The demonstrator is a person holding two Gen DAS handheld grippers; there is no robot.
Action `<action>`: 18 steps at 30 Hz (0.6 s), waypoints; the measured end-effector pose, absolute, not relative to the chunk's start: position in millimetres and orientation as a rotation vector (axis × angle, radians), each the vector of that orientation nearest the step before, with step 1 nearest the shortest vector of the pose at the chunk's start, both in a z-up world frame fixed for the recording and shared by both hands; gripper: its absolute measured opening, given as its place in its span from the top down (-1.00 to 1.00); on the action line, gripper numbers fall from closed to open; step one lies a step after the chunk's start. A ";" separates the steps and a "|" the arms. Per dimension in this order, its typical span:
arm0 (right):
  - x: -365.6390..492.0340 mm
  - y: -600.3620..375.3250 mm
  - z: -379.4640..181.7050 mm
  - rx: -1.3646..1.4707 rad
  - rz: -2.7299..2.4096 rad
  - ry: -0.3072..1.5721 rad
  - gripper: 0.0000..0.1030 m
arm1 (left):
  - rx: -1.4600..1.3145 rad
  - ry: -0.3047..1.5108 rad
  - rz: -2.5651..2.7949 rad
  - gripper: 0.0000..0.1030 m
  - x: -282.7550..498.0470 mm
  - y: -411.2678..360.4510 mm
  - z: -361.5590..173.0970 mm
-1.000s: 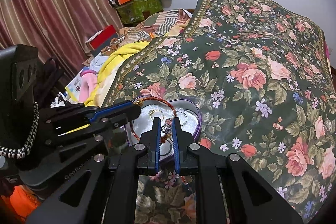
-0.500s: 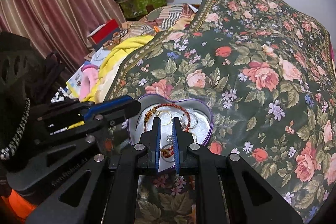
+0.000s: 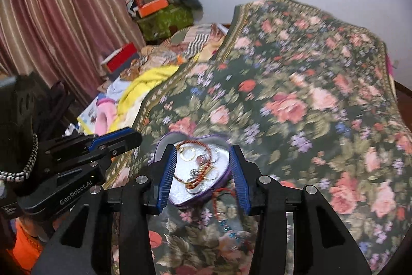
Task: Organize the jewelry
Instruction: 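Lower the braided bracelet into the heart tin and open the left tool, then move the left tool to the red beaded string bracelet and close on it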
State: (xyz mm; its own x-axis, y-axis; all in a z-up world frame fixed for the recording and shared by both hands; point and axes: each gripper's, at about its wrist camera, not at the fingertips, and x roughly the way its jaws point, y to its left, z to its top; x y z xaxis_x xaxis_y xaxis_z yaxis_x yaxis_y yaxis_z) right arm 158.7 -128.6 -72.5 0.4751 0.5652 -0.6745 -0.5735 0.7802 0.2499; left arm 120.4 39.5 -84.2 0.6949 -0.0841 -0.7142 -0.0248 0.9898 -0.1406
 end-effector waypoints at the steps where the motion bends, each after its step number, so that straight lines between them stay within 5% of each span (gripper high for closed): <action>1: 157.3 -136.6 -67.2 -0.001 0.682 0.806 0.25 | -0.143 0.799 -0.033 0.86 119.1 39.3 -82.2; 5: 156.4 -159.6 -57.1 0.016 0.631 0.778 0.25 | -0.132 0.782 -0.040 0.83 111.9 33.1 -71.4; 10: 153.8 -186.1 -54.5 0.026 0.563 0.766 0.25 | -0.111 0.764 -0.052 0.35 103.1 21.3 -61.5; 18: 140.6 -223.4 -61.9 0.000 0.478 0.774 0.25 | -0.094 0.793 -0.111 0.29 95.1 -6.3 -61.7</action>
State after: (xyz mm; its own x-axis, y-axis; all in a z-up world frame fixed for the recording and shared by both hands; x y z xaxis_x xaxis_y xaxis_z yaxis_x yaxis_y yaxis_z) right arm 140.6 -223.4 -61.9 0.6144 0.4146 -0.6713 -0.4143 0.8936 0.1726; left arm 95.1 -6.3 -61.7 0.6964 -0.1345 -0.7050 0.0642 0.9900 -0.1254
